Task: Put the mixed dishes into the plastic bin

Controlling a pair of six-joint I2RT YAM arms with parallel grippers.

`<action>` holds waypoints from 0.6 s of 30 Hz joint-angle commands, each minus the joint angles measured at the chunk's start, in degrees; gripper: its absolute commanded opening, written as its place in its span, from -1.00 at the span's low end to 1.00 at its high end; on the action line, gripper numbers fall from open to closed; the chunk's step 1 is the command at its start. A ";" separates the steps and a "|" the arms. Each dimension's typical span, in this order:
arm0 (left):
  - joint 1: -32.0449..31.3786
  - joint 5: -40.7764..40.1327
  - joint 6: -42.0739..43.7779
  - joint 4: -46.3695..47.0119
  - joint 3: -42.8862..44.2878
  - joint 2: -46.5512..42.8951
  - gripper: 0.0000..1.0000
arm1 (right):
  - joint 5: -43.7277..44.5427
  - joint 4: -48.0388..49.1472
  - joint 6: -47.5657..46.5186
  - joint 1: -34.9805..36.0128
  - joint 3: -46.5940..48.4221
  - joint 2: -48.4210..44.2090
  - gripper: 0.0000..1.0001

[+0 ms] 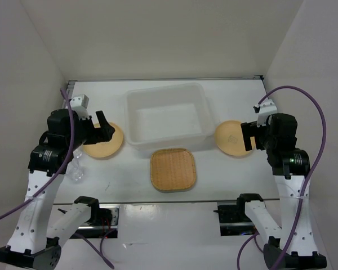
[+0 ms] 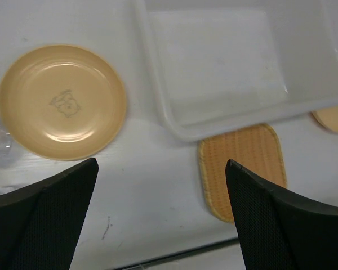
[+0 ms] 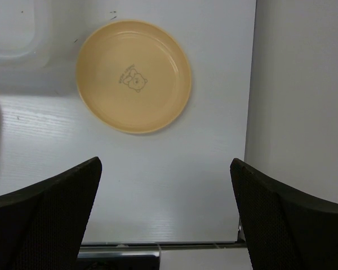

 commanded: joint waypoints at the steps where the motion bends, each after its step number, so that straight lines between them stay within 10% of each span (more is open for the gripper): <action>1: -0.84 16.24 3.17 1.70 -1.65 -0.74 1.00 | 0.55 0.40 -0.49 0.27 -0.61 0.32 0.98; 6: -2.94 28.49 -6.13 10.47 -11.20 -2.23 1.00 | 1.59 -0.13 -0.49 0.27 -1.66 -0.21 0.98; 18: -8.31 24.55 -15.82 14.71 -23.71 -0.32 1.00 | -2.80 -0.65 -2.86 0.79 -1.66 -1.35 0.98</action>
